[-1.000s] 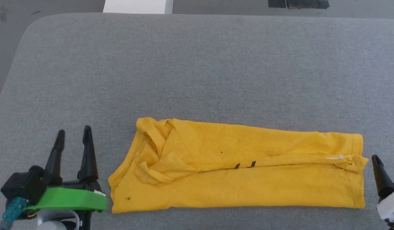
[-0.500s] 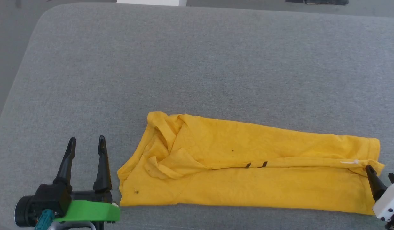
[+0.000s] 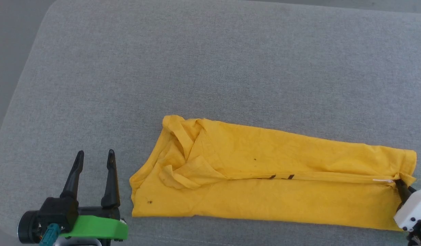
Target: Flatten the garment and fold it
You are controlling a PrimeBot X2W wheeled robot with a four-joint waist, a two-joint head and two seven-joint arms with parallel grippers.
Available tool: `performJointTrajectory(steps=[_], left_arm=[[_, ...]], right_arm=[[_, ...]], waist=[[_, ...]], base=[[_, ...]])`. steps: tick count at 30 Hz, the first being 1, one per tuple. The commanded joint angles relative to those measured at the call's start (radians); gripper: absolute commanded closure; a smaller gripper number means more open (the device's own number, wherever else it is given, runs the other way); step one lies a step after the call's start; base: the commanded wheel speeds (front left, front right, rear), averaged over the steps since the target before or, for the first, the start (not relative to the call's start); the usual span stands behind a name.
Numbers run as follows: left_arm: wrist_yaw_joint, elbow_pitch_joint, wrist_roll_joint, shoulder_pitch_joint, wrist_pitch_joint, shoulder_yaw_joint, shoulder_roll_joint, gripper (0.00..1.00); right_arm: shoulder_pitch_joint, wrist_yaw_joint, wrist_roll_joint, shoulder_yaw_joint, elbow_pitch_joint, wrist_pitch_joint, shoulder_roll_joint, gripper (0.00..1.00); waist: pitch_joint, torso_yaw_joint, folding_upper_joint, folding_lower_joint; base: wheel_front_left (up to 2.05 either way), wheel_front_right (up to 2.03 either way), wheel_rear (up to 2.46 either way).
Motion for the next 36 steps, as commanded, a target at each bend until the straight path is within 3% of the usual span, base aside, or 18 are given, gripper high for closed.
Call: performJointTrajectory(steps=[1,10,21,28,36], left_arm=[[-0.009,0.005,0.016,-0.012,-0.005,0.007,-0.006,0.0],[-0.034,0.03,0.049,-0.007,-0.005,0.037,-0.019,0.0],[-0.044,0.053,0.086,0.02,-0.005,0.07,-0.03,0.0],[-0.046,0.067,0.096,0.041,-0.005,0.081,-0.046,0.0],[-0.048,0.072,0.107,0.067,-0.005,0.091,-0.06,0.0]], right_arm=[[-0.013,-0.002,-0.005,0.001,0.027,-0.003,0.014,1.0],[-0.074,-0.002,-0.043,-0.072,0.038,-0.048,-0.031,1.0],[-0.09,-0.002,-0.137,-0.268,0.064,-0.074,-0.148,1.0],[-0.067,-0.002,-0.087,-0.188,-0.003,-0.047,-0.102,1.0],[0.034,-0.002,0.061,0.047,-0.241,0.05,-0.037,1.0]], waist=[[-0.002,-0.001,0.0,0.0],[-0.02,-0.01,0.0,0.0],[-0.055,-0.024,0.0,0.0],[-0.081,-0.039,0.0,0.0],[-0.118,-0.048,0.0,0.0]], base=[[0.0,0.0,0.0],[0.0,0.0,0.0],[0.0,0.0,0.0],[0.0,0.0,0.0],[0.0,0.0,0.0]])
